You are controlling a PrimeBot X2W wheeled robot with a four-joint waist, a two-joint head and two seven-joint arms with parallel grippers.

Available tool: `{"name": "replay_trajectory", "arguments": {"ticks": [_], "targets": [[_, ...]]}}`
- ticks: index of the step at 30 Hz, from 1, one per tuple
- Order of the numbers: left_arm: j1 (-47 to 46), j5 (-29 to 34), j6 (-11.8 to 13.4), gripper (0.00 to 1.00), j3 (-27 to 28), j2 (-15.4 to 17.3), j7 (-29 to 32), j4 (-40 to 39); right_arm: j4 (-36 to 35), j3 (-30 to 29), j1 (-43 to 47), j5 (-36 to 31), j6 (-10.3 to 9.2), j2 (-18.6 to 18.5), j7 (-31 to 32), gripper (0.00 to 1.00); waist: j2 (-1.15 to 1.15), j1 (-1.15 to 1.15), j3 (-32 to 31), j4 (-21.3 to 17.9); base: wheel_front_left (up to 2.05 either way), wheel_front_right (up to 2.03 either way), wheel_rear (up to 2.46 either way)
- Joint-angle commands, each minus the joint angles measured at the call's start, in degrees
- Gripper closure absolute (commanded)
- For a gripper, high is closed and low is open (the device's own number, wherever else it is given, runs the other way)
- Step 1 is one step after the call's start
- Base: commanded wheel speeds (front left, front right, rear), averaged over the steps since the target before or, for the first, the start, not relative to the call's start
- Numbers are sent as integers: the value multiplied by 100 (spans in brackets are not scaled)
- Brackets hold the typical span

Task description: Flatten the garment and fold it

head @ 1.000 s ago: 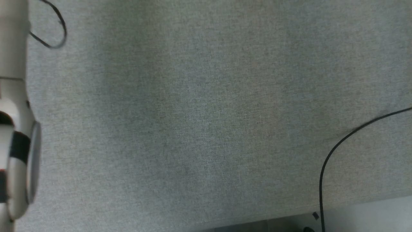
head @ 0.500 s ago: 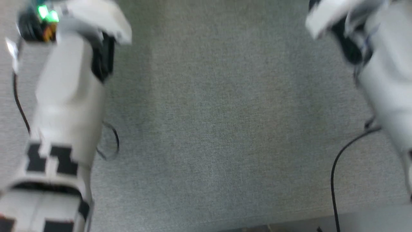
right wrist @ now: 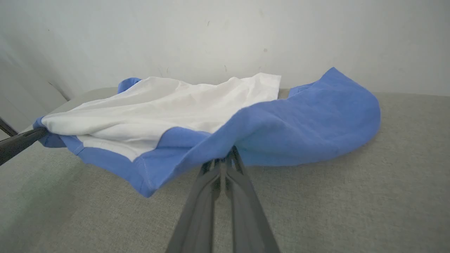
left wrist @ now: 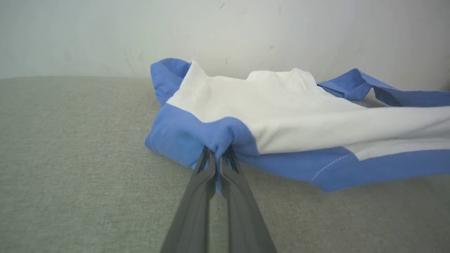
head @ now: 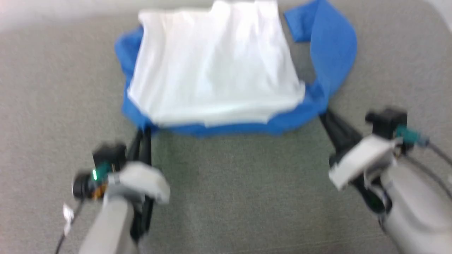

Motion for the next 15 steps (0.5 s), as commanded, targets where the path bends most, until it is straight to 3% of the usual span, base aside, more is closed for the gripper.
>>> {"name": "replay_trajectory", "arguments": {"ticks": [1, 8, 15], "targets": [[496, 31, 146, 100, -13, 95, 120, -283, -209, -191, 420, -132, -13, -52, 100, 100, 0, 3, -720, -36, 0, 0, 0], [2298, -74, 596, 100, -110, 87, 607, -1427, -1234, -1197, 2232, -697, -13, 226, 635, 100, 0, 3, -1067, -2, 0, 0, 0], [3256, -194, 772, 100, -309, -24, 921, -1850, -2263, -2009, 3752, -1344, -13, 833, 1305, 100, 0, 3, -1216, 89, 0, 0, 0]]}}
